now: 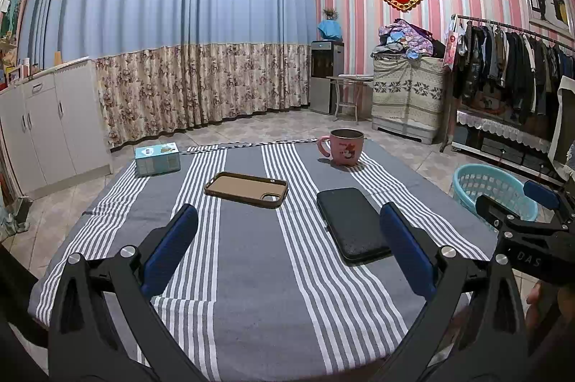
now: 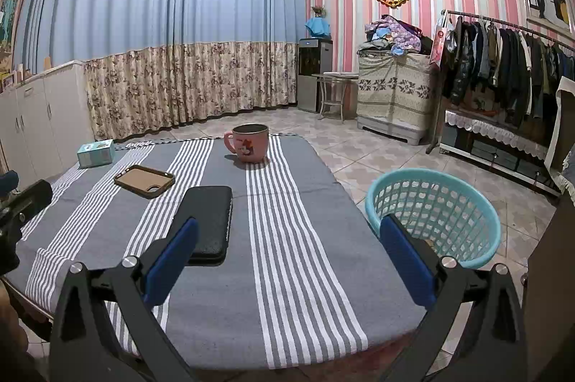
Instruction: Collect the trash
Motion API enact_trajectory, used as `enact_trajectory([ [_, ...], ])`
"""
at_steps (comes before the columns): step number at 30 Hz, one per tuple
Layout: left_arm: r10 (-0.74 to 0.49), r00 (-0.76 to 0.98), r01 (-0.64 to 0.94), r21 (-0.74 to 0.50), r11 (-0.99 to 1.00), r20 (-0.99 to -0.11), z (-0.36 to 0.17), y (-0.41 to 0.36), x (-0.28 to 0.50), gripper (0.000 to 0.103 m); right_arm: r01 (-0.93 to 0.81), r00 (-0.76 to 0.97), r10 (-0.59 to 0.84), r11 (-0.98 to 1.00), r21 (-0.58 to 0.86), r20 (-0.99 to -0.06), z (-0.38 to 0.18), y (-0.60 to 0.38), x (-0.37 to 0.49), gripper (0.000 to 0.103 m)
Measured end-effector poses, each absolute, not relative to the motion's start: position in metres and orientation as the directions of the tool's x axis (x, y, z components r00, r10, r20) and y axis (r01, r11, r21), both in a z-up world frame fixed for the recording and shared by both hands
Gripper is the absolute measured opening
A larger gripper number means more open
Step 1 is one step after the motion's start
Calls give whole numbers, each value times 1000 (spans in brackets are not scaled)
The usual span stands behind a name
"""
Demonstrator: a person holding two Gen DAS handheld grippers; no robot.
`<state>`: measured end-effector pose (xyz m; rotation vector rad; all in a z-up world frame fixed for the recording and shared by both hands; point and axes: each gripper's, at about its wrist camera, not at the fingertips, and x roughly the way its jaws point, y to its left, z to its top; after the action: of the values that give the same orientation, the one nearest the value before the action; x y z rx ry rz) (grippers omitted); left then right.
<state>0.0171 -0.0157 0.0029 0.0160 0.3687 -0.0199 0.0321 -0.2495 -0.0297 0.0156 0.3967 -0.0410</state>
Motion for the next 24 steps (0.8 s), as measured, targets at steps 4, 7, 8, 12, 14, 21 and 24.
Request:
enact_trajectory([
  [4, -17, 932, 23, 11, 1000, -362, 3, -16, 16, 98, 42, 923, -35, 999, 9, -384, -29, -250, 32, 99],
  [7, -17, 933, 22, 12, 1000, -359, 3, -16, 16, 98, 42, 922, -34, 999, 11, -386, -31, -251, 33, 99],
  [8, -17, 934, 23, 11, 1000, -358, 3, -16, 16, 98, 42, 922, -35, 999, 11, -386, -30, -250, 32, 99],
  [12, -19, 935, 24, 11, 1000, -354, 3, -16, 16, 98, 42, 922, -35, 999, 10, -385, -29, -250, 32, 99],
  [14, -20, 935, 25, 10, 1000, -354, 3, -16, 16, 98, 43, 922, -36, 999, 8, -385, -30, -251, 32, 99],
  [21, -21, 936, 26, 9, 1000, -351, 4, -16, 16, 98, 43, 923, -37, 999, 7, -384, -30, -251, 32, 99],
  [24, -22, 935, 27, 7, 1000, -354, 3, -16, 16, 98, 44, 923, -37, 999, 9, -382, -30, -251, 33, 99],
])
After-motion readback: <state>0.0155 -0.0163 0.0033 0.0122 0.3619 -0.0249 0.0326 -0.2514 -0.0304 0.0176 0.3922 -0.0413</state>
